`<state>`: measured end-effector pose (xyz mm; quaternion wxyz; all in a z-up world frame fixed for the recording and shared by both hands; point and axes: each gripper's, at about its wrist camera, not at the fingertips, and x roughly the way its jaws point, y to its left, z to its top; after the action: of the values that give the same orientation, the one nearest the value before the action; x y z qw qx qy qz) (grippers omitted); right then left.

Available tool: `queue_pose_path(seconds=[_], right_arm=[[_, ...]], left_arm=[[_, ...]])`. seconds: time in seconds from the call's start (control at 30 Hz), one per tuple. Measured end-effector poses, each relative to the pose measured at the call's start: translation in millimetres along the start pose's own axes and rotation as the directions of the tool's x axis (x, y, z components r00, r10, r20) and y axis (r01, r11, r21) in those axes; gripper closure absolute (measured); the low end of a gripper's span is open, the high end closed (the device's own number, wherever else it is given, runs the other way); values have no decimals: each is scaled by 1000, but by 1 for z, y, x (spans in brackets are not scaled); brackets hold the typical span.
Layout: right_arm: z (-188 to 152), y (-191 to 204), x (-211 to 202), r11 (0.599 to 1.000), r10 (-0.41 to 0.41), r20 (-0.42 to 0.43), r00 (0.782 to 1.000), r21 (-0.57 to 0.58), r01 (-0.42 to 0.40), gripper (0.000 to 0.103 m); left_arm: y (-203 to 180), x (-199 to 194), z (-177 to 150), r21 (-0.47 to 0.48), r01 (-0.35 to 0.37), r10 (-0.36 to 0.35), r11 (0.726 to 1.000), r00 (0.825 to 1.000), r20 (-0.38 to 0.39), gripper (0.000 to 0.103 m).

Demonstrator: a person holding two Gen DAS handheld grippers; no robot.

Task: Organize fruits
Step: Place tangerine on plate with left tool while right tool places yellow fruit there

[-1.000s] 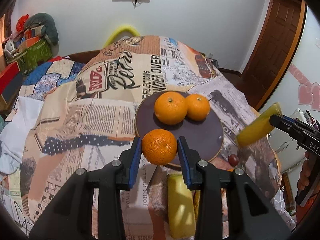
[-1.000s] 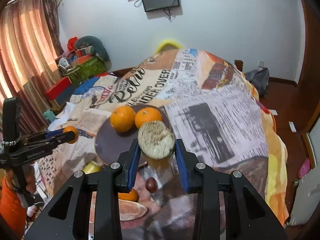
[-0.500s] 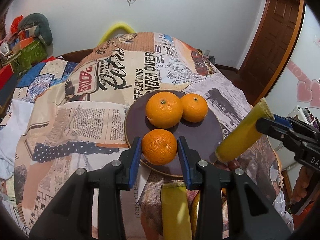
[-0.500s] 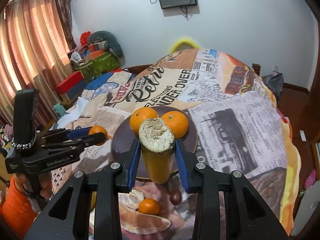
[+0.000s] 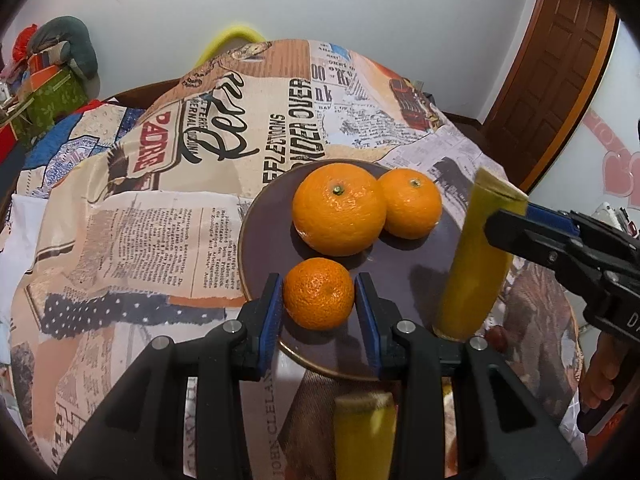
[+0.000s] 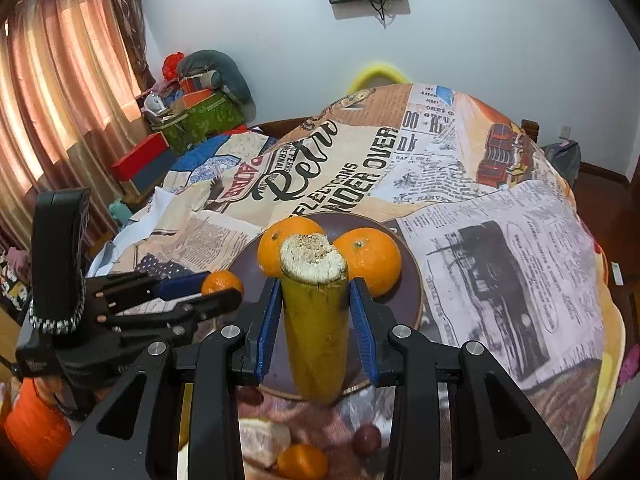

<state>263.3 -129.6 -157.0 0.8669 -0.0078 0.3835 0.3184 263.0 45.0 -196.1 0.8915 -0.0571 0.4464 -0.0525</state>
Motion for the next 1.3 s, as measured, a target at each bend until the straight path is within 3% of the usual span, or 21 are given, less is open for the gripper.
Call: queue_pose_path(seconds=[0.63, 0.77, 1.3], right_arm=[[13, -1, 38, 1000, 21, -37, 999, -16, -22, 71], [13, -2, 37, 1000, 8, -50, 999, -10, -9, 61], [-7, 14, -26, 999, -27, 0, 1000, -30, 27, 52]], left_arm=[[2, 26, 11, 1, -22, 22, 1000, 1000, -18, 67], [1, 25, 10, -3, -18, 18, 1000, 999, -27, 63], [-12, -41, -6, 7, -14, 14, 1000, 999, 40, 61]])
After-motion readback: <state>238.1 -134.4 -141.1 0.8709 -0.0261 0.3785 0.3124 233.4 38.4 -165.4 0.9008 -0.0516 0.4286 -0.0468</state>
